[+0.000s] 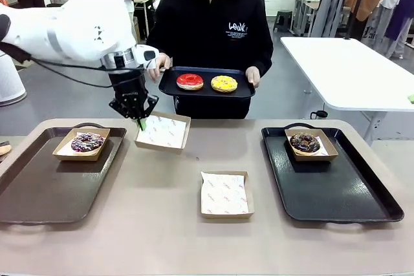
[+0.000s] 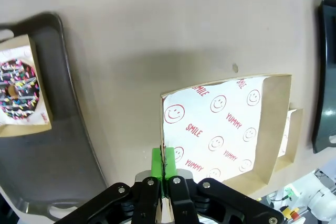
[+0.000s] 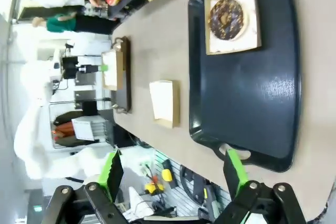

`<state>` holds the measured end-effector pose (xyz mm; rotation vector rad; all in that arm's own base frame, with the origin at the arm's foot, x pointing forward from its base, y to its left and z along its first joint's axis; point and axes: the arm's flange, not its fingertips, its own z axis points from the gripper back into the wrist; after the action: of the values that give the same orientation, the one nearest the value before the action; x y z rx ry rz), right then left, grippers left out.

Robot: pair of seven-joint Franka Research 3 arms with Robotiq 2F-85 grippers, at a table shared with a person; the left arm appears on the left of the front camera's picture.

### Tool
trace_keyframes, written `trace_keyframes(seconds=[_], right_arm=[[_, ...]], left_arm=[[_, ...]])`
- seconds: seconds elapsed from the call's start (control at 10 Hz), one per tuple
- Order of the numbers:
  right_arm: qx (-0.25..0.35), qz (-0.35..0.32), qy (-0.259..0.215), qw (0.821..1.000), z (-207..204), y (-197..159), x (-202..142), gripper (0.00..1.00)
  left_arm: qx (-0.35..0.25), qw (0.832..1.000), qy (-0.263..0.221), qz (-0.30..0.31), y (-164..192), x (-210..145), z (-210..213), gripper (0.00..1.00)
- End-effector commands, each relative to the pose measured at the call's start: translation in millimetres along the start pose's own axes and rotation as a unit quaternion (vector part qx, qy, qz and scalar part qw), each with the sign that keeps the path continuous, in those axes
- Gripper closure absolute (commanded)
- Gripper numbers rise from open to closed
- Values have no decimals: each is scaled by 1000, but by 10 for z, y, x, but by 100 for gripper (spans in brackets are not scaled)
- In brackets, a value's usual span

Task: Individually package the donuts and arrange them on the tray.
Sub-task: Place the picked Paper togo box on the Handle tray while simultaneously picking up another Paper togo box from the table with the other hand.

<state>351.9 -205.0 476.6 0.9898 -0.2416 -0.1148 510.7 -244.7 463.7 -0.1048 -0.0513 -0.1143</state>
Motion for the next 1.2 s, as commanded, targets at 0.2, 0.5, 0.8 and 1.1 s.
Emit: trace_keyframes(seconds=[0.2, 0.5, 0.8, 1.1], right_arm=[[114, -26, -23, 993, 173, -847, -66, 0], [153, -50, -16, 987, 109, -1280, -21, 0], [153, -47, -14, 987, 58, -1372, -35, 0], [143, -60, -9, 988, 23, -1370, -35, 0]], left_arm=[[19, 1000, 6, 1, -129, 370, 88, 100], [24, 1000, -2, 16, -78, 472, 121, 100], [26, 999, -2, 37, 1, 578, 126, 100], [10, 1000, -4, 28, 44, 532, 103, 100]])
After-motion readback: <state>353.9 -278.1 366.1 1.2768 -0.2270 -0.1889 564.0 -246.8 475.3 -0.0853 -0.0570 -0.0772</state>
